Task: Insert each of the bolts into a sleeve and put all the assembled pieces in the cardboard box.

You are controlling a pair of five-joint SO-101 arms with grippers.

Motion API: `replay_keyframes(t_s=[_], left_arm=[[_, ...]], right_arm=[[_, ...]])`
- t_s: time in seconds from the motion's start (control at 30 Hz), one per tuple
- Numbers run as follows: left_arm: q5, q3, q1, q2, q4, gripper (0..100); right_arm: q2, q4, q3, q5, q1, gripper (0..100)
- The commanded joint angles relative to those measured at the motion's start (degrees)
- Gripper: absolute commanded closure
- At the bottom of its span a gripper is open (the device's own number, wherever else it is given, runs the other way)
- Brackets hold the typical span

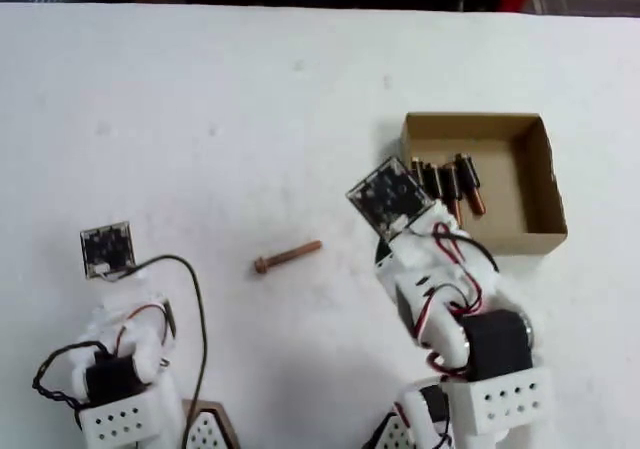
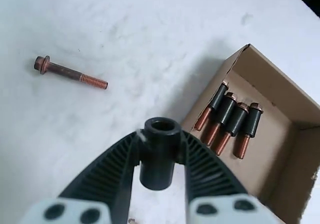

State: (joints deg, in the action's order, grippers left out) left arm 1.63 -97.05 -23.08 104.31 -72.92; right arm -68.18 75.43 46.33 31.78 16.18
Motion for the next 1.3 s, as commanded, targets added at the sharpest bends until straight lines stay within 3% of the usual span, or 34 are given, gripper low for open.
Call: replay_keyframes(t_s=[0.0, 0.23, 0.37, 0.5, 1.27], left_arm=[[0.62, 0.09, -0.31, 0.48, -0.62, 97], [0.62, 0.09, -0.31, 0.48, -0.7, 97], [0.62, 0.09, -0.22, 0.48, -0.7, 97], [0.62, 0.09, -0.22, 0.48, -0.7, 97], [-1.32, 0.09, -0.22, 0.48, -0.7, 98]], right_arm=[[-3.74, -6.02, 5.45, 0.18, -0.4, 98.1], [-7.69, -19.12, 17.76, -0.53, -0.22, 98.1], [-9.8, -25.54, 23.38, -7.74, 2.42, 98.1], [-11.47, -28.7, 26.64, -9.93, 6.64, 98.1], [-35.21, -16.92, 30.95, -13.19, 8.31, 98.2]])
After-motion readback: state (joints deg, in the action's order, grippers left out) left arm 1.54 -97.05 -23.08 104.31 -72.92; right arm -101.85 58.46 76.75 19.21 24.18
